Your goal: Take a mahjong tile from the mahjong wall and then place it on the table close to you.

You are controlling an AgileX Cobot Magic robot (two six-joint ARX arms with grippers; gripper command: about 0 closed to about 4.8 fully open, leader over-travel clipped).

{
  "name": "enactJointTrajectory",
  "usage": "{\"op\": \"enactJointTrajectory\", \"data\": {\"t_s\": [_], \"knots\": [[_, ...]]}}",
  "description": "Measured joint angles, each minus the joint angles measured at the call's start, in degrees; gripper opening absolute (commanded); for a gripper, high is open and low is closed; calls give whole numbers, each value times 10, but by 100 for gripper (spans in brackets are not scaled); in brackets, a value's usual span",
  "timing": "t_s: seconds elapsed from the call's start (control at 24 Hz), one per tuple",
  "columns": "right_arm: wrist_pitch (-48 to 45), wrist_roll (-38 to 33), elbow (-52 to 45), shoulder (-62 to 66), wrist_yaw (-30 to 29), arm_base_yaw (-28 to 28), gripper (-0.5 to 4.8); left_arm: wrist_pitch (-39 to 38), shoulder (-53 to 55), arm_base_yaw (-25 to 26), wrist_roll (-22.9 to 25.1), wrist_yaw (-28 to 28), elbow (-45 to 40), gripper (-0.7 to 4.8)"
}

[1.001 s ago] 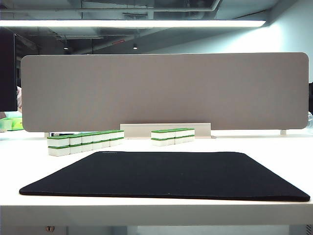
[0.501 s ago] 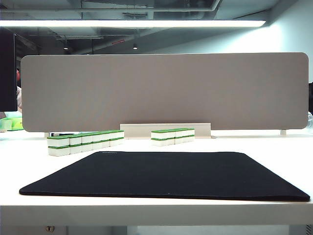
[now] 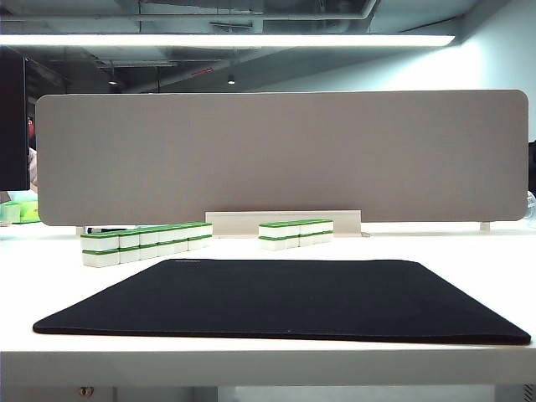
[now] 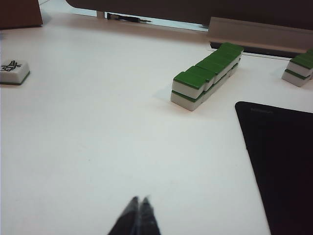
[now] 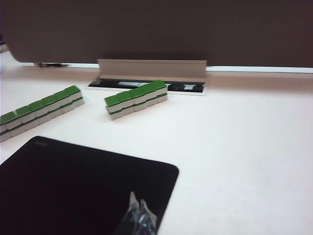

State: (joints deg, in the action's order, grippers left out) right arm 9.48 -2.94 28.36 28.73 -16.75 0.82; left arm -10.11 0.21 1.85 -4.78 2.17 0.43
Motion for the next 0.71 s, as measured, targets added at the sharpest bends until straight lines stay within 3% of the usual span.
{"op": "enactJointTrajectory", "data": {"t_s": [0.29, 0.71], "knots": [[-26, 0, 22, 43, -78, 11, -1, 0, 0, 0, 0, 1, 0, -5], [-22, 0, 23, 43, -88, 132, -1, 0, 0, 0, 0, 49, 1, -6]]}}
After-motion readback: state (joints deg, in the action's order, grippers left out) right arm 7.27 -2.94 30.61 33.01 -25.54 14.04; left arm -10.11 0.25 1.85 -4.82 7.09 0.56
